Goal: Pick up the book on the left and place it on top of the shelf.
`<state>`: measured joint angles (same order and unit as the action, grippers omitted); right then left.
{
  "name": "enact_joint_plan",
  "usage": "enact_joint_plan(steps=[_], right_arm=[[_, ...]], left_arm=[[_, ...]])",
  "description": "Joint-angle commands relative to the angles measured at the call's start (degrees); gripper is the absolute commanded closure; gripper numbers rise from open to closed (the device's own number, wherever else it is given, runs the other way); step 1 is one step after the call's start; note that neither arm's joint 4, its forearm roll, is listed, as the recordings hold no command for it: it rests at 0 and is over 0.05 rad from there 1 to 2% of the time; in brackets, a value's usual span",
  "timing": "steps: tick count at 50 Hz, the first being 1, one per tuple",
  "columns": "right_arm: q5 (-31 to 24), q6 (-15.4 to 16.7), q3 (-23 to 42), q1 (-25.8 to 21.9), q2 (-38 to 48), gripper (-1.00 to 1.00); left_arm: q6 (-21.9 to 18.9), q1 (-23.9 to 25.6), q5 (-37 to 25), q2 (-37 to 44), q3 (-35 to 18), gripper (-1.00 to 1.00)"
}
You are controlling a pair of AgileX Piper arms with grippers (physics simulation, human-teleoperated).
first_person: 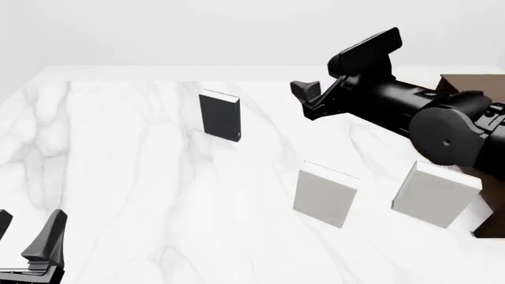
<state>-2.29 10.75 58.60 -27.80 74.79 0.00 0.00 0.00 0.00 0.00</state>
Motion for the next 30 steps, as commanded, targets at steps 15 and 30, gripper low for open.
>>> enact_joint_plan(steps=[15, 30], right_arm=[[4.24, -2.06, 6.93, -3.27, 13.53, -1.0], [4.64, -2.49, 11.5, -4.09, 19.69, -1.0]], left_arm=[[0.0, 0.0, 0.0, 0.0, 0.0, -1.0], [0.0, 0.0, 0.0, 0.0, 0.0, -1.0]])
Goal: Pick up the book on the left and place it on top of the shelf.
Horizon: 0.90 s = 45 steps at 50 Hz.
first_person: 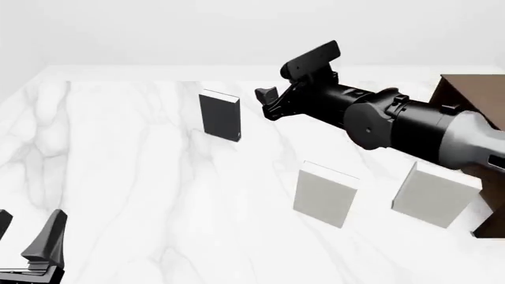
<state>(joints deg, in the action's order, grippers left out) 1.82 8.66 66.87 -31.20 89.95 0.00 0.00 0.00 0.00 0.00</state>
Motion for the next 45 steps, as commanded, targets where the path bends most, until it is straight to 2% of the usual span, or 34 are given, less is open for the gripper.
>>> enact_joint_plan(steps=[1, 24, 45], right_arm=[[0.61, -0.44, 3.45, -0.78, 4.95, -1.0], [1.51, -1.61, 7.96, -0.8, 12.06, -1.0], [3.01, -2.94, 10.95, -2.77, 17.26, -1.0]], left_arm=[[0.0, 0.0, 0.0, 0.0, 0.0, -1.0], [0.0, 0.0, 0.0, 0.0, 0.0, -1.0], [0.0, 0.0, 0.0, 0.0, 0.0, -1.0]])
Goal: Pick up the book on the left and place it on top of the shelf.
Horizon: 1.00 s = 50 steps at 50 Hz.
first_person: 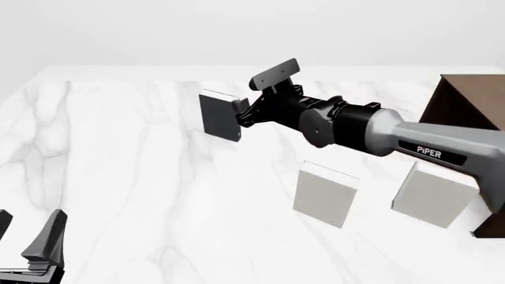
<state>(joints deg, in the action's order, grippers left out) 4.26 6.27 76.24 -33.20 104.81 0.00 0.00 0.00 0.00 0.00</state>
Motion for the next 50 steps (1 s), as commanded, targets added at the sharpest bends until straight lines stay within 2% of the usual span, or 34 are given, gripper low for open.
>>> enact_joint_plan(steps=[1, 29, 50], right_arm=[[0.61, -0.61, 1.91, -0.76, 2.74, -1.0], [-1.4, 0.34, 13.66, 1.18, 10.68, -1.0], [-2.23, -1.41, 20.15, 2.91, 17.38, -1.0]], left_arm=[[0.0, 0.0, 0.0, 0.0, 0.0, -1.0], [0.0, 0.0, 0.0, 0.0, 0.0, -1.0], [0.0, 0.0, 0.0, 0.0, 0.0, -1.0]])
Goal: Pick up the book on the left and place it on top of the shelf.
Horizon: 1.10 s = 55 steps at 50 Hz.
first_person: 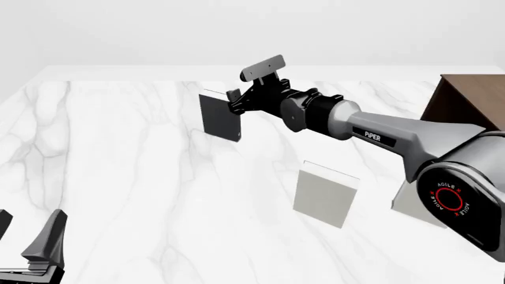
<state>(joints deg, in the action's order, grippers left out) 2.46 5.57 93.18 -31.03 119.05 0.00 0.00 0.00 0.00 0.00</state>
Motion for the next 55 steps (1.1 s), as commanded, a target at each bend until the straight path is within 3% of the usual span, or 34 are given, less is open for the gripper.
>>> enact_joint_plan(steps=[1, 23, 55], right_arm=[[-0.42, -0.79, 3.42, 0.82, 3.34, -1.0], [-0.54, -2.04, 6.98, 0.69, 7.32, -1.0], [-4.82, -2.87, 17.27, 0.57, 15.74, -1.0]], left_arm=[[0.0, 0.0, 0.0, 0.0, 0.0, -1.0], [0.0, 0.0, 0.0, 0.0, 0.0, -1.0], [0.0, 0.0, 0.0, 0.0, 0.0, -1.0]])
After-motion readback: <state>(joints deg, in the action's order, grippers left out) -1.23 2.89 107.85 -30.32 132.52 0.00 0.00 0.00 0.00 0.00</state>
